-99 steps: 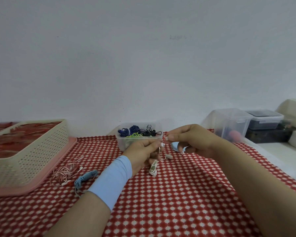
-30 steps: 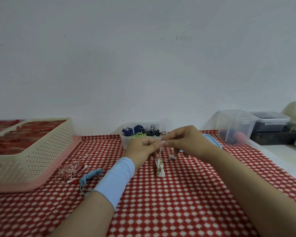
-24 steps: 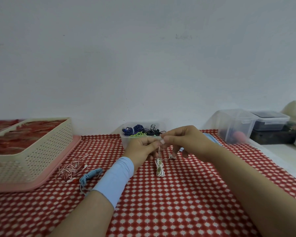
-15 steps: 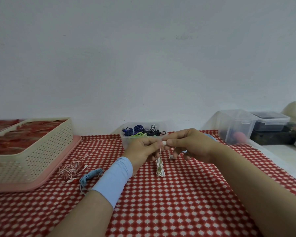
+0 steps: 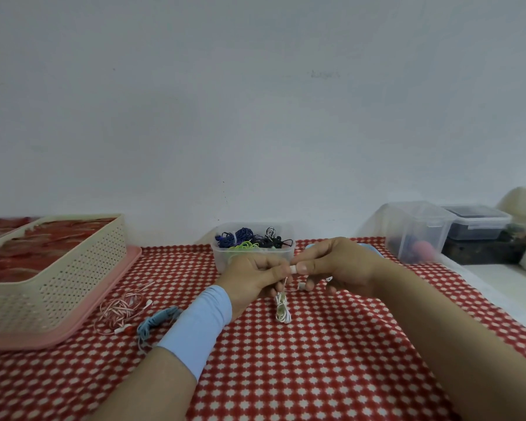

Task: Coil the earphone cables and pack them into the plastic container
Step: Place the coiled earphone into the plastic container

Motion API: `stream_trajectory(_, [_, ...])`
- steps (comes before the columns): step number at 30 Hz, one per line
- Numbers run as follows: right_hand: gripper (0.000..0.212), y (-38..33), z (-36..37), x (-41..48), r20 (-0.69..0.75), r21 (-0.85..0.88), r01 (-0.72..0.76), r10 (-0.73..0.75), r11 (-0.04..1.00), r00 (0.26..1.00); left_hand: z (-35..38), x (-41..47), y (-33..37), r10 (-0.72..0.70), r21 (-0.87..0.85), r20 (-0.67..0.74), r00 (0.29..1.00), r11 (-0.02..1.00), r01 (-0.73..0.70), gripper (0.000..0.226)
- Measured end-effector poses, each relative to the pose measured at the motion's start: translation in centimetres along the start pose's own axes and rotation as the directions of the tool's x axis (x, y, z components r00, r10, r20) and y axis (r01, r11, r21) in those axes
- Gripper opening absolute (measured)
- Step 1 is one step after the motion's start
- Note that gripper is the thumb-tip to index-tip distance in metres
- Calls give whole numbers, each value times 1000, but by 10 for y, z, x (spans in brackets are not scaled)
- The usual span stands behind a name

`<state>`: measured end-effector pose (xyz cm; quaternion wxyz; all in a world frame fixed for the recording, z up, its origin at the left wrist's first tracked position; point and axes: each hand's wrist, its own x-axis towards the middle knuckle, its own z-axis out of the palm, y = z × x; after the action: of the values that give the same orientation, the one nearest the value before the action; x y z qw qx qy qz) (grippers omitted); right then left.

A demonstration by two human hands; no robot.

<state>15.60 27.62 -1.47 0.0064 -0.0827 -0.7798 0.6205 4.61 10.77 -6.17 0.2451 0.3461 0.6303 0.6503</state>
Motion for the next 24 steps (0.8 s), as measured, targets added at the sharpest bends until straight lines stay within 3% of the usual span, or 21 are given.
stream_trajectory(8, [13, -2, 2, -1, 6, 36, 26, -26, 999, 1000, 0, -1, 4, -47, -116, 13, 999, 992, 48, 8])
stream_trajectory(17, [15, -4, 4, -1, -26, -30, 64, -65, 997, 998, 1, -2, 8, 10, 31, -80, 997, 999, -7, 13])
stream_trajectory(24, [18, 0, 5, 3, -23, 46, 48, -47, 998, 999, 3, -2, 11, -18, -33, -40, 999, 999, 16, 11])
